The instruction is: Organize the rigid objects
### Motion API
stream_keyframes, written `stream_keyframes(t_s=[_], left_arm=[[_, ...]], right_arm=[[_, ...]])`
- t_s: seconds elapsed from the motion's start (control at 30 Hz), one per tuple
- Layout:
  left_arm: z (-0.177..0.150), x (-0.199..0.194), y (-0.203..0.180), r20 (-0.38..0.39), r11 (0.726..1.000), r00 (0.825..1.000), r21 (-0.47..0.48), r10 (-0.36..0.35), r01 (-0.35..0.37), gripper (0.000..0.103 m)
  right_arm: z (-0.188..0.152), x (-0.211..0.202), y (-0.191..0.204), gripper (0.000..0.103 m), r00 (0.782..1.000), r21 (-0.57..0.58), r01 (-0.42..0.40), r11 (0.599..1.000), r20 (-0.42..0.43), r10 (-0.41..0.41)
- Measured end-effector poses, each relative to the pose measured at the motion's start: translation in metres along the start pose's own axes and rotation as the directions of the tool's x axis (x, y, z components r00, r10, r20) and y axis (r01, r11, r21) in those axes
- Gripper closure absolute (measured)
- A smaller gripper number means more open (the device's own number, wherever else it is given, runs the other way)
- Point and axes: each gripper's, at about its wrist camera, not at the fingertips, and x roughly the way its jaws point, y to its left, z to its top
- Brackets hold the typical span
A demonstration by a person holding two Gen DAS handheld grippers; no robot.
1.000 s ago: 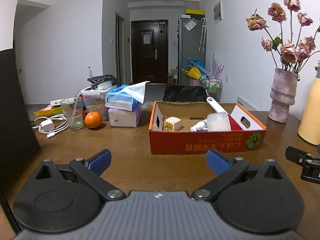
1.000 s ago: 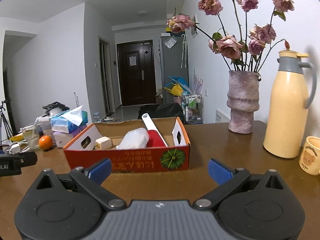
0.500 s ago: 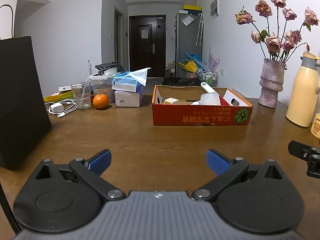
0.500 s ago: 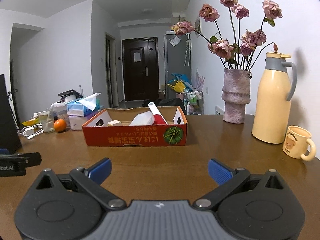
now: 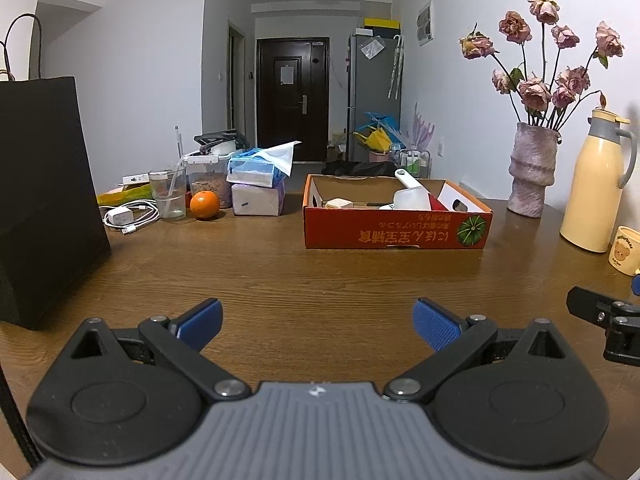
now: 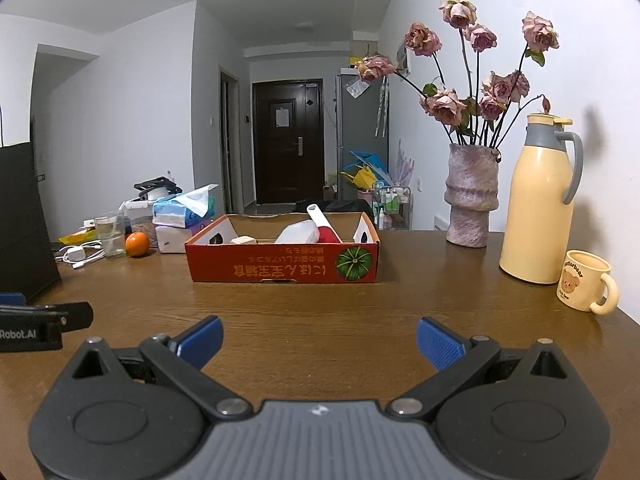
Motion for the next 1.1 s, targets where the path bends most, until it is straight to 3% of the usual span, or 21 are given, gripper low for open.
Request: stream_keyframes(t_s=[1.1], left_arm=[[0.0012, 0.0051, -0.0045, -0.008, 1.0, 1.0, 0.007, -0.005, 0.005, 0.0]], right_arm=[[-0.0013, 0.0028, 0.0014, 0.0, 1.0, 0.002, -0.004, 1.0, -0.008, 0.004]])
